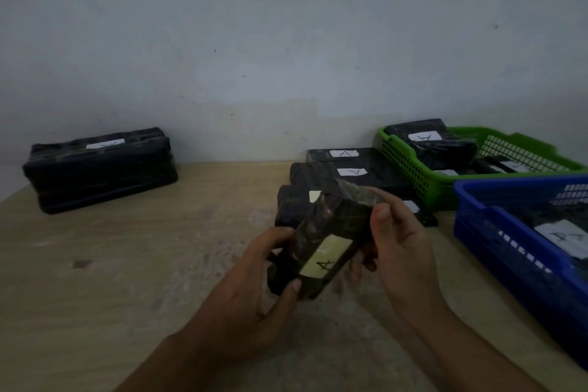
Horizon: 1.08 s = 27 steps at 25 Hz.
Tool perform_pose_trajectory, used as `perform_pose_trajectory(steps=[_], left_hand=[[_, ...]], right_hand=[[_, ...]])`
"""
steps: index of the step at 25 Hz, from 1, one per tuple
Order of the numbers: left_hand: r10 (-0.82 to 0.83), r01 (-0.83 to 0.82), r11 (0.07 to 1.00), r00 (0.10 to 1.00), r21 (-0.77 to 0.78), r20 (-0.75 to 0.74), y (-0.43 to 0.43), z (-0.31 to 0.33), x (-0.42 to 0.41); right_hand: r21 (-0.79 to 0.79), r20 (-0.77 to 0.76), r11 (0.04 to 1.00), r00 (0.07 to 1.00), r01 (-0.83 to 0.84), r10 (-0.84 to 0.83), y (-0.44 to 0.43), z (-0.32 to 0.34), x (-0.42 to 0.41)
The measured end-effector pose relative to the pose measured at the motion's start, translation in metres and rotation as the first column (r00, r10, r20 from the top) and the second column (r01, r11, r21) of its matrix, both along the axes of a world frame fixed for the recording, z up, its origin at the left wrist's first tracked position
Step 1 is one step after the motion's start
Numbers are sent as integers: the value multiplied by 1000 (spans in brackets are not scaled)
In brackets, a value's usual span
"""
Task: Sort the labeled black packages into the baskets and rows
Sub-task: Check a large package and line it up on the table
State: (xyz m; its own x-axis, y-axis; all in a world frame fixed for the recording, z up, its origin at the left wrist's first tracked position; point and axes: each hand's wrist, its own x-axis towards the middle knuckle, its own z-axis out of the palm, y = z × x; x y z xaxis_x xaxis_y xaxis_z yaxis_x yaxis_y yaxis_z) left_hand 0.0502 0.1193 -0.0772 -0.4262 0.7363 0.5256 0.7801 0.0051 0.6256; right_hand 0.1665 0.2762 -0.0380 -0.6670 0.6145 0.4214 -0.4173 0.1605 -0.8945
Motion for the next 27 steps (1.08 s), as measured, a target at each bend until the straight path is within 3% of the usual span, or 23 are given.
perform_pose_trajectory(steps=[2,4,6,8,10,14,27], left_hand=[[-3,3,998,1000,64,-5,1,2,4],[-8,-8,980,997,198,81,2,5,5],[-46,-37,940,971,338,233,3,6,5],[-71,-86,910,931,405,357,4,6,3],[-94,-99,914,891,394,444,4,6,1],[-204,70,957,853,283,480,2,-5,-4],[-112,79,992,903,96,414,2,-6,-9]], right_hand=[[3,-1,992,992,-128,128,-1,-6,-1],[28,31,960,960,-278,277,-1,-14,-2],[235,212,892,916,-386,341,1,-23,-1],[437,383,809,895,-393,228,0,-29,-1],[525,391,786,913,-326,118,-3,-33,-5],[447,338,829,922,-335,190,-2,-32,-6],[501,369,816,924,-289,100,3,-40,-8]])
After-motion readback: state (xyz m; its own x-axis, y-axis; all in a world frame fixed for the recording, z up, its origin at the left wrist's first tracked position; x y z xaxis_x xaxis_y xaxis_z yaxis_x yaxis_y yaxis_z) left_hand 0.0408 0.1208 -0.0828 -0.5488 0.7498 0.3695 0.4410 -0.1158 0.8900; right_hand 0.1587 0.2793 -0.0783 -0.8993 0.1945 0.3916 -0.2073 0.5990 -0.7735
